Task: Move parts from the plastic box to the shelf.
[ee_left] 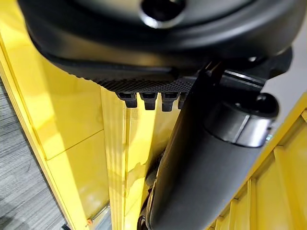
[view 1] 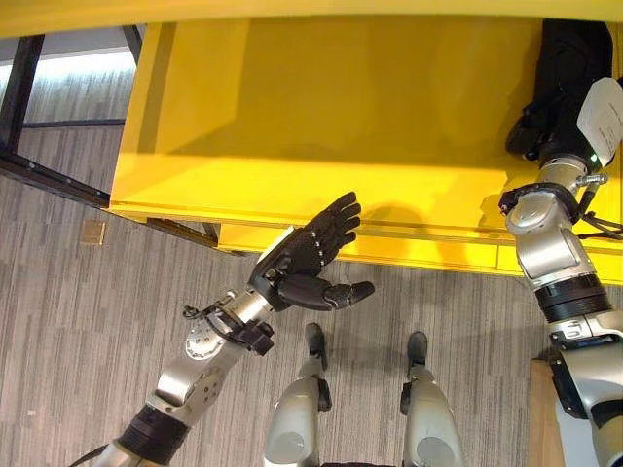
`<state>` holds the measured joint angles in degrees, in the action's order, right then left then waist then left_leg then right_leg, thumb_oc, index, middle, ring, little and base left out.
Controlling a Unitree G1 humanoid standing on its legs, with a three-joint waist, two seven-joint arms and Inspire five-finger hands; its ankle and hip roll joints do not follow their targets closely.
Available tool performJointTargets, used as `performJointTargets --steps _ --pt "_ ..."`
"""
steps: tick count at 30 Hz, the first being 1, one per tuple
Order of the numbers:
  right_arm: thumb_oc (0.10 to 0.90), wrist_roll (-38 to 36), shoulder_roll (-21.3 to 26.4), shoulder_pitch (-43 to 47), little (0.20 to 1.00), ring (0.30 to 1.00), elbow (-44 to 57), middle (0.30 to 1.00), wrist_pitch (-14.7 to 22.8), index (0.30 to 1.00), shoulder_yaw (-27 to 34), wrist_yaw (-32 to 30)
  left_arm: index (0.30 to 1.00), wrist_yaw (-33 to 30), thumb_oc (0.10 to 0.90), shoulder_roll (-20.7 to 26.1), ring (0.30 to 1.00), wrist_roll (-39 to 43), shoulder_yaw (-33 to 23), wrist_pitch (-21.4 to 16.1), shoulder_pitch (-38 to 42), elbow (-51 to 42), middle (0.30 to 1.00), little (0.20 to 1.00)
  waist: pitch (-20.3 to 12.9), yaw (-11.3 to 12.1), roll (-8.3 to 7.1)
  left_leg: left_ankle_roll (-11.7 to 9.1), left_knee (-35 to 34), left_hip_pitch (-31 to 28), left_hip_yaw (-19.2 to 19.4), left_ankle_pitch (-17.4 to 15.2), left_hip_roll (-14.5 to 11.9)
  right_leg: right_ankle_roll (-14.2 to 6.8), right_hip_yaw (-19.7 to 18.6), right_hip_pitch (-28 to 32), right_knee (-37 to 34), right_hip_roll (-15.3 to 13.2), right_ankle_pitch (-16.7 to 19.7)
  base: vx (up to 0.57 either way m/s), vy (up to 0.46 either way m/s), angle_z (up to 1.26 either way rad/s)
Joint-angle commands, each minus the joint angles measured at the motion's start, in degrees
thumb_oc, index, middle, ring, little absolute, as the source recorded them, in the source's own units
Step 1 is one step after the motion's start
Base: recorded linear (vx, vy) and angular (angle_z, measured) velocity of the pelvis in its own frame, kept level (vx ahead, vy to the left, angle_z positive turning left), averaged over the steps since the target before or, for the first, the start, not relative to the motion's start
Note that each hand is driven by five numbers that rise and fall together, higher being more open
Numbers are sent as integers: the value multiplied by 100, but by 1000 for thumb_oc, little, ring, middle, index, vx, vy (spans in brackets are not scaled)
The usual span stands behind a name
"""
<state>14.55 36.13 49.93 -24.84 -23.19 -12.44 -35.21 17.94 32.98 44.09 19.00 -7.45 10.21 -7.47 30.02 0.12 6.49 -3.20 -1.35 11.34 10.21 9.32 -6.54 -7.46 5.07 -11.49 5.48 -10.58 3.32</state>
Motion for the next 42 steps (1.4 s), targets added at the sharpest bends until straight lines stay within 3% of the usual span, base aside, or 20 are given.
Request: performJointTargets --steps 1,28,29,30,31,42 --pt "400 265 358 154 300 300 298 300 44 300 61 3 1000 86 900 -207 1000 46 -46 -487 74 -756 1000 1000 -327 -13 89 -37 237 -2 -384 -522 19 507 -221 -266 984 421 -902 0 0 0" --pt "400 719 323 222 300 300 357 300 -194 300 -189 337 1000 144 900 -264 1000 44 -29 -542 72 -671 1000 1000 -364 -2 84 -50 231 9 -395 -482 -1 520 -220 -310 1009 439 -879 0 0 0" --pt "543 709 325 229 500 500 327 500 -186 500 -202 325 1000 157 900 -265 1000 52 -29 -548 72 -660 1000 1000 -367 1 85 -51 225 7 -399 -481 0 520 -221 -312 1010 440 -880 0 0 0" --pt "778 754 319 221 830 830 306 830 -138 830 -197 316 1000 167 900 -266 1000 50 -34 -552 68 -657 1000 1000 -369 2 86 -49 228 9 -398 -484 0 524 -222 -314 1011 440 -883 0 0 0" --pt "900 744 325 223 1000 1000 301 1000 -130 1000 -216 302 1000 168 900 -267 1000 49 -31 -553 65 -656 1000 1000 -372 5 83 -49 220 6 -395 -480 -3 521 -216 -311 1007 440 -880 0 0 0" --pt "900 805 285 238 1000 1000 225 1000 -129 1000 -268 353 1000 164 900 -280 1000 36 -2 -548 77 -655 1000 1000 -367 31 68 -46 236 19 -406 -478 0 523 -189 -305 1015 435 -876 0 0 0"
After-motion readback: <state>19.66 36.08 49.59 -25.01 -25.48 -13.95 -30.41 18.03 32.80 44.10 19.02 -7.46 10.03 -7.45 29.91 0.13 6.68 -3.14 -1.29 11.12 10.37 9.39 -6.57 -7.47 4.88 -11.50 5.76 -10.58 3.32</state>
